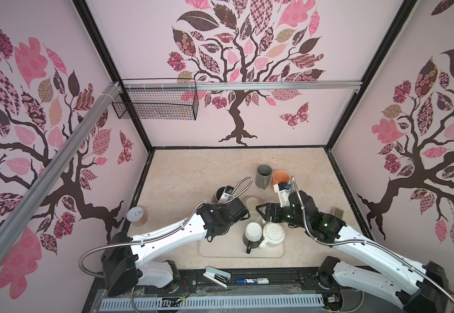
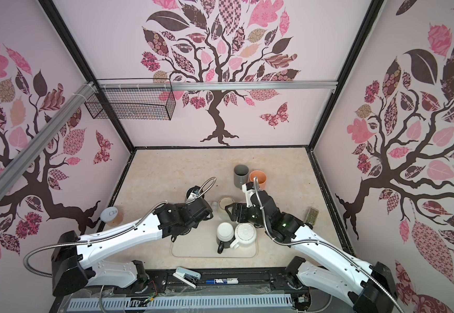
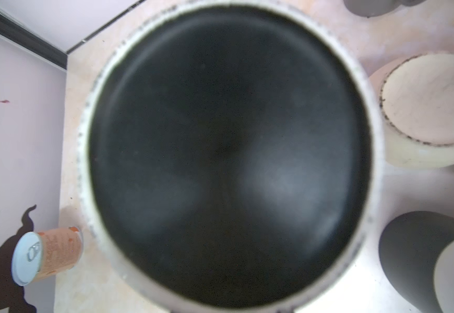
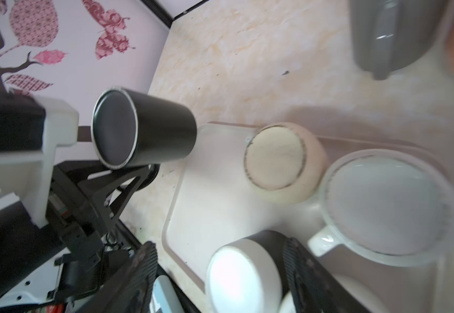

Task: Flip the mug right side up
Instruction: 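Carry the black mug off the tray with the left gripper while the right gripper approaches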

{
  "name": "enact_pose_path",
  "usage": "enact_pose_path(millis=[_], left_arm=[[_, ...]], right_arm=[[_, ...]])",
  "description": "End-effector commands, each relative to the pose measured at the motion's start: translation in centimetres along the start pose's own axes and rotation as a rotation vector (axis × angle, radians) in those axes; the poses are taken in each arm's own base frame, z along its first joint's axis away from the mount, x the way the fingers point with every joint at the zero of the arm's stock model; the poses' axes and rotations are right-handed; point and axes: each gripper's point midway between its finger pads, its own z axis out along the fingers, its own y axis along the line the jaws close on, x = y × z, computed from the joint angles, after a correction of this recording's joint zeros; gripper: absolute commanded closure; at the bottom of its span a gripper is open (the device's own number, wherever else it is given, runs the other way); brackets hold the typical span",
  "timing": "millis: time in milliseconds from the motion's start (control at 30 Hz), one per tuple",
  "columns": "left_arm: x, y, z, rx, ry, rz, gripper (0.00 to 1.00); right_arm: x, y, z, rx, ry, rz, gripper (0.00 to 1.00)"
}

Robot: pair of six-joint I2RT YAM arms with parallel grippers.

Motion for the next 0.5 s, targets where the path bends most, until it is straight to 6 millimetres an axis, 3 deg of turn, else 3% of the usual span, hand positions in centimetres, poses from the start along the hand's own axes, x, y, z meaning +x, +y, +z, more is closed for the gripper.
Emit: enact_pose_path(millis=[0,267,467], left_arm=[[-3.4,3.2,-2.7,-0.053,-0.098,-0.039,1.00],[-6.8,6.3,-8.1,0.193,-0.188,-0.257,1.00],[-8.9,6.9,-10.5,0.291,-0.226,-0.325,1.00]], right_arm=[[-0.3,4.6,0.9,-0.163,-0.023,0.012,0.23],[-1.8,9.0,2.1,-0.488,-0.101,0.195,0.24],[-3.1,11.8,3.1,-0.700,-0.096,0.335,0.28]])
